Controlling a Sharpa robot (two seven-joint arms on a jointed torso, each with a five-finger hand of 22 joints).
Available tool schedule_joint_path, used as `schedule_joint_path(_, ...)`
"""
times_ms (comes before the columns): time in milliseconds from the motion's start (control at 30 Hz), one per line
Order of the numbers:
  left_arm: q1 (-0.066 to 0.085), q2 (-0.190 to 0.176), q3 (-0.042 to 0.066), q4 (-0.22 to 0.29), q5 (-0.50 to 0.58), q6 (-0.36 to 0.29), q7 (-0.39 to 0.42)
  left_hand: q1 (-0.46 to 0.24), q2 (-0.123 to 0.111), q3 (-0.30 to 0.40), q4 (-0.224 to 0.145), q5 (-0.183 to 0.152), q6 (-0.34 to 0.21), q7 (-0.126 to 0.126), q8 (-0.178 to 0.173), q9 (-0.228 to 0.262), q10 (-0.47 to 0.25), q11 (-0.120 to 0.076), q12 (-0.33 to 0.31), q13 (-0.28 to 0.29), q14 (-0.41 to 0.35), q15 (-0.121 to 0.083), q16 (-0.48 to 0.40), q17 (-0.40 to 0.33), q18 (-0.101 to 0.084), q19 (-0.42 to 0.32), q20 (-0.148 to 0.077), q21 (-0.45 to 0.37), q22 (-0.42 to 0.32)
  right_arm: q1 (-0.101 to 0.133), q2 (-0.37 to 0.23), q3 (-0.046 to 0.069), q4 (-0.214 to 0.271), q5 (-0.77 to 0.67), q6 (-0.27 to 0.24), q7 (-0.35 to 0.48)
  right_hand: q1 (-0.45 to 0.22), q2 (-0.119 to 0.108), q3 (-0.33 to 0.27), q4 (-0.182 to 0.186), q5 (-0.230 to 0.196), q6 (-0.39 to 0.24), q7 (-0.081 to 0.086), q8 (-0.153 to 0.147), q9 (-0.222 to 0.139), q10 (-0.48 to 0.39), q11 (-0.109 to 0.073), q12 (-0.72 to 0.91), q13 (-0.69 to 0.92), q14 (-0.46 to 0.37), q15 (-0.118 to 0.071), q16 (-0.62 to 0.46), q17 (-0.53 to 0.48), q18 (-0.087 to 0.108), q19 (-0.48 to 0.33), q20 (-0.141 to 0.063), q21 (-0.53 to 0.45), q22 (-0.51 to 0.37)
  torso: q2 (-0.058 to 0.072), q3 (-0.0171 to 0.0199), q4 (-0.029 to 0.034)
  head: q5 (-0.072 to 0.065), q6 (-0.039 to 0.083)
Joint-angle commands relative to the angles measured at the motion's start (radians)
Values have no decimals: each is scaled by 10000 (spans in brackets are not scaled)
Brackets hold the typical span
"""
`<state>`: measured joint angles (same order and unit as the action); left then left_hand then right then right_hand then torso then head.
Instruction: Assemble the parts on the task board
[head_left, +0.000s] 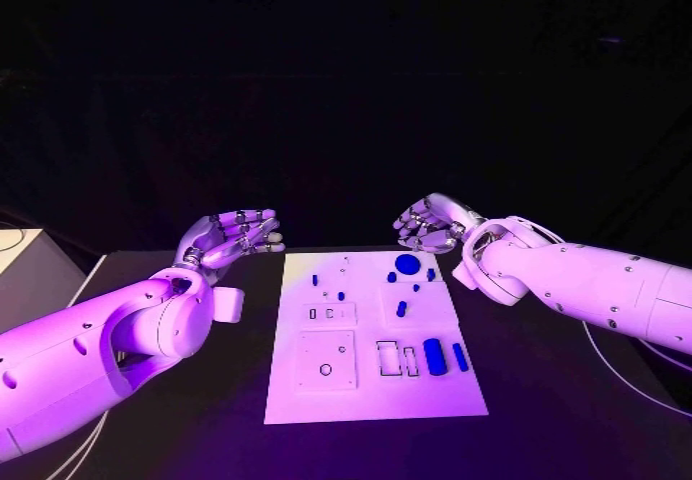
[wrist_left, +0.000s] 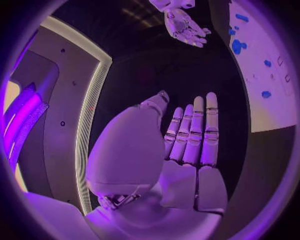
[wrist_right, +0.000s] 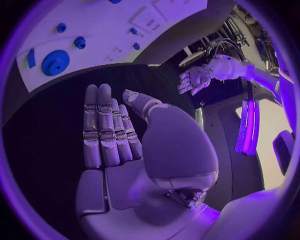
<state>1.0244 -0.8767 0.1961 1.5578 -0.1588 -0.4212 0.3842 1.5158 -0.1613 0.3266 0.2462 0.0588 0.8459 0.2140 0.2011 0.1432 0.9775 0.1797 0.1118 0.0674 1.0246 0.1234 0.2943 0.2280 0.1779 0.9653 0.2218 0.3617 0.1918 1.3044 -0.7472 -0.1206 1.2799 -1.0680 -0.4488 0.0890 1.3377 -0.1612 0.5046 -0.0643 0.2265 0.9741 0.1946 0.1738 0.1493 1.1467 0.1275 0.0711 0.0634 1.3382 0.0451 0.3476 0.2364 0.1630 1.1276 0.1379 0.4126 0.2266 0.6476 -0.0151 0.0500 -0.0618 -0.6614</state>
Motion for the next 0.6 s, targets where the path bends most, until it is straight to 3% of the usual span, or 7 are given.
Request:
schedule_joint_path(33,-31,-143,65,425,-216,639,-51,-137,-6,100,-35,-43,93,194,-32,-23,103,-2,-97,-13,89,1,109,150,18,72,-43,222,132,56,4,8,79,-2839,747,-978,-135,-463,473,250,-145,845,-386,33,155,1149,-487,-91,37,1527,-631,4720,3258,3,1503,-582,3446,2696,261,-10,165,-178,23)
schedule_joint_path(67,-45,-193,88,551,-218,664,-61,-158,-18,120,-62,-42,96,195,-45,-28,117,-5,-132,-13,99,-9,156,215,14,78,-60,323,192,71,10,8,92,-3140,861,-1067,-138,-490,525,267,-151,862,-432,35,178,1188,-478,-83,46,1561,-589,5290,3852,-38,1669,-617,3958,3312,300,-19,189,-205,47)
schedule_joint_path(100,-56,-229,105,646,-219,683,-72,-167,-22,128,-73,-42,99,194,-49,-30,123,-6,-146,-13,104,-12,176,242,13,77,-67,363,217,81,18,9,97,-3367,954,-1130,-147,-583,666,309,-156,870,-447,28,245,1219,-525,-101,51,1690,-612,6982,5669,-267,2150,-598,5330,4976,331,-23,209,-232,42)
schedule_joint_path(133,-66,-260,123,736,-220,702,-85,-184,-26,143,-91,-43,103,195,-58,-34,135,-8,-169,-13,105,-17,207,289,10,74,-77,435,260,89,27,9,98,-3571,1045,-1189,-198,-699,725,364,-184,843,-439,11,295,1223,-525,-99,52,1659,-609,7698,6392,-370,2306,-571,5924,5704,355,-31,223,-302,24)
schedule_joint_path(300,-115,-385,223,1112,-223,771,-136,-225,-45,164,-128,-45,84,228,-92,-48,121,13,-235,-16,58,-8,244,374,0,58,-91,585,353,111,112,10,3,-4345,1453,-1457,-399,-899,765,579,-365,636,-357,-115,348,881,-431,-107,11,1695,-487,8852,7654,-557,2621,-519,6983,7058,476,-67,296,-396,56)
schedule_joint_path(600,-160,-527,388,1456,-327,761,-197,-393,-102,110,-126,-49,79,243,-133,-64,130,27,-315,-9,-13,6,312,524,-15,-20,-94,822,503,99,229,6,-129,-5012,2026,-1677,-424,-1081,753,764,-524,491,-349,-215,435,645,-384,-101,18,1652,-447,9547,8272,-703,2881,-439,7840,8157,638,-104,425,-522,23)
